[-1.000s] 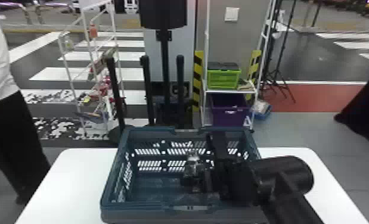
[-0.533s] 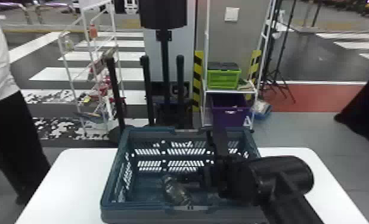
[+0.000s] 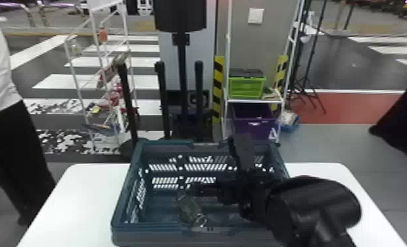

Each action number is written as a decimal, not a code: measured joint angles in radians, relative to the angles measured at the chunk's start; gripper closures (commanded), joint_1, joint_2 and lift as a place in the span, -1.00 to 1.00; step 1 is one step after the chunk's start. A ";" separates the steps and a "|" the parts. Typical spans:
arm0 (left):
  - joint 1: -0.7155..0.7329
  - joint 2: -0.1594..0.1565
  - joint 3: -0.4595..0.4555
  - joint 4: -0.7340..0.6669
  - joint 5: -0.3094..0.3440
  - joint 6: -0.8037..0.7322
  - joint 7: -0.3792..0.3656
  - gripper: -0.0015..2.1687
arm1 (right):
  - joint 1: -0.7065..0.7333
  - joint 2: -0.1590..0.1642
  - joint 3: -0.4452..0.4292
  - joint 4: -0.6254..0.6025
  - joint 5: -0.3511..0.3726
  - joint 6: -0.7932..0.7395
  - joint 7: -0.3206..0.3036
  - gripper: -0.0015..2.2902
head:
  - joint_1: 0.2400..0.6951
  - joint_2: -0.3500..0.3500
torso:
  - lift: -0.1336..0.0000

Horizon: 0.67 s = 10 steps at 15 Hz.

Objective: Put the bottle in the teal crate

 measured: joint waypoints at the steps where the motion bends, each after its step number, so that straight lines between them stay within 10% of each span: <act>1: 0.004 0.000 0.000 -0.002 0.000 -0.009 0.000 -0.87 | 0.032 -0.020 -0.002 -0.054 0.003 -0.001 0.000 -0.97 | 0.14 0.00 | 1.00; 10: 0.031 0.000 -0.003 -0.010 -0.002 -0.051 -0.001 -0.87 | 0.465 -0.163 -0.081 -0.473 0.114 -0.376 0.000 -0.96 | 0.14 0.00 | 1.00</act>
